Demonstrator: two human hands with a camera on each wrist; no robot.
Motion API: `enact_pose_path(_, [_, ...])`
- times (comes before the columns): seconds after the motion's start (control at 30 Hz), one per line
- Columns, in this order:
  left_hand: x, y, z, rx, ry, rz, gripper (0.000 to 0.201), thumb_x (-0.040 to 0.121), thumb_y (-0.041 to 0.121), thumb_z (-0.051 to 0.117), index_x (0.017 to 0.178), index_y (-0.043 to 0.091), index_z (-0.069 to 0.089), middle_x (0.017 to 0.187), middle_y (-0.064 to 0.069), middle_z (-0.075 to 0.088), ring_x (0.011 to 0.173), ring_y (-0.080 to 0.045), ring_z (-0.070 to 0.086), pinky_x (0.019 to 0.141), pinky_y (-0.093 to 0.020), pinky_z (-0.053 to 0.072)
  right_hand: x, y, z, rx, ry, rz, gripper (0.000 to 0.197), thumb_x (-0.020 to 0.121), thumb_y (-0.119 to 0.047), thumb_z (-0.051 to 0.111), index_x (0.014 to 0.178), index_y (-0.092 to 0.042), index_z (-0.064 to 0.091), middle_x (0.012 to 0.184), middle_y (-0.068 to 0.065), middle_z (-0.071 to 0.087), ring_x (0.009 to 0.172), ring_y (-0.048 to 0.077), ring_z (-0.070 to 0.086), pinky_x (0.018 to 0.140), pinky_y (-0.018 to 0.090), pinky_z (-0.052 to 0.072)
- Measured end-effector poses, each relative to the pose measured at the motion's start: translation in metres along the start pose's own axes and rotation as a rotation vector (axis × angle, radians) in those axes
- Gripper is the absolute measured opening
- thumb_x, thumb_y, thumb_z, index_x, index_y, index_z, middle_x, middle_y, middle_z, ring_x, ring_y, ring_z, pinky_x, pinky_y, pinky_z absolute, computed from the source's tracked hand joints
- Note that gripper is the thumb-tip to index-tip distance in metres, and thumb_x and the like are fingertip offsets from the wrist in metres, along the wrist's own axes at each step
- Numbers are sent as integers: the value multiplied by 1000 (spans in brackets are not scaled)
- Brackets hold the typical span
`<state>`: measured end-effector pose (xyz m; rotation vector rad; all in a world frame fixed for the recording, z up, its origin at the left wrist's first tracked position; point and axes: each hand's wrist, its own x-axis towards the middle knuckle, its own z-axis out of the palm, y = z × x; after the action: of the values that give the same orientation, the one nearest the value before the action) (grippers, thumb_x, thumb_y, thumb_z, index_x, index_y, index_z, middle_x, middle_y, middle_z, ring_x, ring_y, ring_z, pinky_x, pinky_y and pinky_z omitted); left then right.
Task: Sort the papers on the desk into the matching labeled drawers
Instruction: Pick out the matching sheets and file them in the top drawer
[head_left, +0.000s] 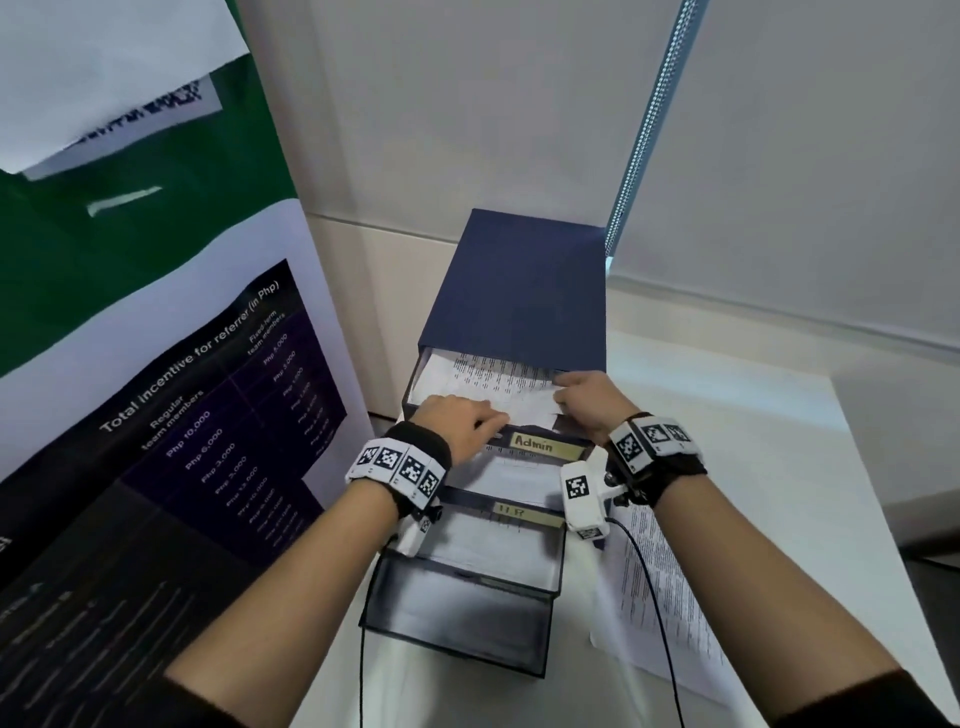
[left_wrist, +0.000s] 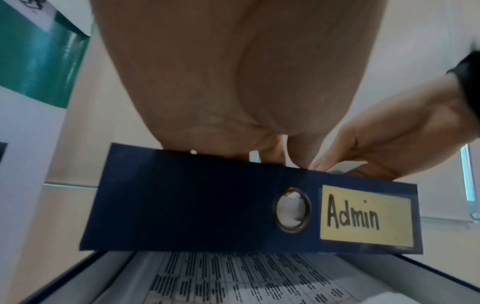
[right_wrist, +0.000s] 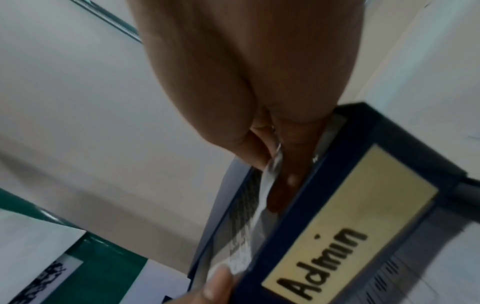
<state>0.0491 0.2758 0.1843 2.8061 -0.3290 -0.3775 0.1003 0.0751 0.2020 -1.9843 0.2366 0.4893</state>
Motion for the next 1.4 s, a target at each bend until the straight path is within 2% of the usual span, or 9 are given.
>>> enact_pose_path(0.13, [24, 1, 5, 70, -90, -103, 87, 84, 75, 5, 126, 26, 62, 142, -2, 55, 123, -27, 55, 103, -44, 42, -27, 10, -21, 149, -9, -125, 24, 94, 2, 50, 113, -6, 62, 92, 18, 68, 70, 26, 69, 64, 29, 60])
enact_pose_path(0.27, [32, 8, 0, 39, -134, -81, 83, 87, 73, 9, 127, 26, 65, 155, -4, 38, 134, -31, 45, 110, -47, 36, -36, 59, -66, 208, 180, -158, 20, 93, 3, 54, 102, -3, 70, 85, 18, 71, 64, 22, 66, 66, 33, 60])
enact_pose_path(0.4, [29, 30, -5, 54, 14, -89, 49, 98, 59, 33, 118, 32, 68, 128, -4, 62, 113, -27, 58, 97, -40, 46, -28, 157, -102, -94, 411, 78, 25, 87, -9, 64, 111, -6, 71, 91, 12, 71, 78, 26, 70, 84, 39, 58])
enact_pose_path(0.53, [12, 85, 0, -283, 339, 148, 21, 94, 28, 59, 113, 27, 69, 111, -1, 64, 102, -19, 58, 92, -34, 47, -22, 267, -110, -503, 292, 568, 78, 77, -50, 75, 136, -6, 50, 140, 21, 47, 120, 37, 53, 98, 42, 45])
enact_pose_path(0.67, [-2, 153, 23, -562, 79, 327, 23, 92, 16, 60, 110, 24, 71, 95, 4, 67, 84, -6, 61, 77, -15, 49, -30, 321, -104, -604, 314, 739, 96, 67, -63, 78, 135, -5, 41, 140, 21, 35, 127, 43, 41, 99, 50, 43])
enact_pose_path(0.77, [12, 179, 66, -673, -180, 242, 26, 92, 15, 60, 114, 26, 68, 97, 1, 71, 85, -9, 65, 79, -18, 52, -41, 320, -102, -491, 420, 687, 95, 66, -43, 87, 137, -8, 33, 139, 23, 31, 125, 45, 43, 95, 52, 46])
enact_pose_path(1.03, [42, 184, 205, -539, -358, -320, 69, 86, 26, 69, 146, 14, 38, 133, -7, 57, 118, -28, 58, 102, -33, 46, -53, 331, -118, -297, 315, 408, 72, 72, -20, 84, 131, -3, 45, 123, 21, 60, 109, 37, 62, 90, 42, 54])
enact_pose_path(1.27, [50, 188, 233, -637, -206, -507, 75, 87, 27, 70, 150, 14, 31, 109, -6, 59, 104, -24, 59, 93, -29, 46, -54, 336, -153, -160, 203, 231, 22, 84, -12, 69, 105, -5, 71, 90, 7, 70, 78, 21, 64, 70, 24, 48])
enact_pose_path(1.4, [53, 198, 224, -723, -262, -496, 63, 88, 48, 64, 139, 15, 46, 126, -15, 61, 111, -30, 60, 99, -36, 47, -56, 326, -175, -65, 212, 111, 12, 84, -18, 74, 92, -10, 75, 83, 5, 73, 79, 19, 68, 73, 25, 51])
